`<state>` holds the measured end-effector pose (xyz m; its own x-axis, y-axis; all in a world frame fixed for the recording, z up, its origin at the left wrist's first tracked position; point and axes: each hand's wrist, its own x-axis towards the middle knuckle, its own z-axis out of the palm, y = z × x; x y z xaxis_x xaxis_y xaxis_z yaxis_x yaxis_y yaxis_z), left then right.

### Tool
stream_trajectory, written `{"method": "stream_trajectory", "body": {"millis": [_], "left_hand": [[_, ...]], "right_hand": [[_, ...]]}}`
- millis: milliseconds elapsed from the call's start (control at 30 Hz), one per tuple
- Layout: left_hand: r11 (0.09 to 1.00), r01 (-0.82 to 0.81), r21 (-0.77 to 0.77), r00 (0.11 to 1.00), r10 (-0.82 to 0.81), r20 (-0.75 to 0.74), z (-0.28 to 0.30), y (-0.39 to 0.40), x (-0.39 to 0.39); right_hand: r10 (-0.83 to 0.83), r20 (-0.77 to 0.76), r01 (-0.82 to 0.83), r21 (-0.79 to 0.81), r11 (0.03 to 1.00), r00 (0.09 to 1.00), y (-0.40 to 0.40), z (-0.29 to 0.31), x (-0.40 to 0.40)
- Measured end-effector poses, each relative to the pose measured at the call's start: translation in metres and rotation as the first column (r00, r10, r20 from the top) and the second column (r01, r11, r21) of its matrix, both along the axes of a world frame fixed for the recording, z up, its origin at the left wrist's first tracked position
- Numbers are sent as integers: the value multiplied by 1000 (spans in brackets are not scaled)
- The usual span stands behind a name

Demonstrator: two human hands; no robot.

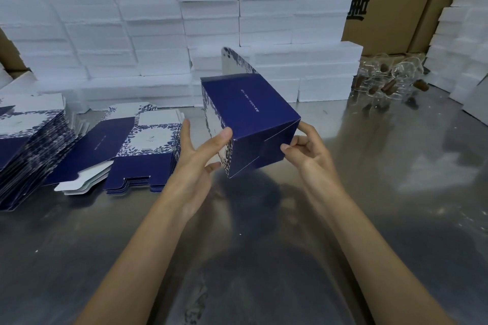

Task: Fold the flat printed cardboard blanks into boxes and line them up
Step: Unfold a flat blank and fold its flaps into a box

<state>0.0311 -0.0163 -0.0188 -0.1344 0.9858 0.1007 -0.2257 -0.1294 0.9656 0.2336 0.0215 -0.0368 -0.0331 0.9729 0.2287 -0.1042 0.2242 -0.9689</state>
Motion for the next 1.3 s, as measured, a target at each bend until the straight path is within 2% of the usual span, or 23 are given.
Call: {"method": "stream_trajectory", "body": {"millis": [100,200,267,333,433,500,567,633,767,900,1000,1100,1300], "left_hand": [[999,-46,24,994,48,-103,2,0,-1],[985,-121,122,911,159,-381,4,-4,2],[968,-145,205,842,230,-488,2,-7,9],[954,-144,265,813,266,-518,-1,-8,16],[943,-114,312,754,287,-592,-5,-9,20],[933,-91,347,701,308,-643,-6,-10,21],[931,-80,357,705,306,-640,-7,-12,24],[946,-95,309,769,267,-581,-4,-16,30],[974,-131,186,886,199,-419,4,-15,36],[973,-122,194,853,203,-481,4,-19,33],[975,-137,177,887,200,-416,8,-17,31],[979,-155,129,888,195,-417,18,-12,32],[995,-96,-1,804,77,-589,48,7,21]], "right_hand": [[-37,-3,36,-74,997,999,1,3,3],[55,-241,-115,-244,963,969,1,6,10],[57,-321,-156,-293,943,945,1,7,10],[30,-221,-95,-289,953,975,4,4,8],[-67,56,78,-225,971,996,4,0,8],[-111,120,129,-150,980,987,4,2,9],[-86,53,92,-127,988,995,-1,9,6],[-39,-7,38,-117,992,999,-8,15,1],[-19,58,23,-69,997,998,-18,19,-3],[-55,56,59,-74,995,997,-21,21,-6],[-45,60,47,-41,998,997,-22,23,-8],[-36,46,37,-24,999,998,-22,22,-8],[-60,35,58,73,996,998,-21,21,-9]]}}
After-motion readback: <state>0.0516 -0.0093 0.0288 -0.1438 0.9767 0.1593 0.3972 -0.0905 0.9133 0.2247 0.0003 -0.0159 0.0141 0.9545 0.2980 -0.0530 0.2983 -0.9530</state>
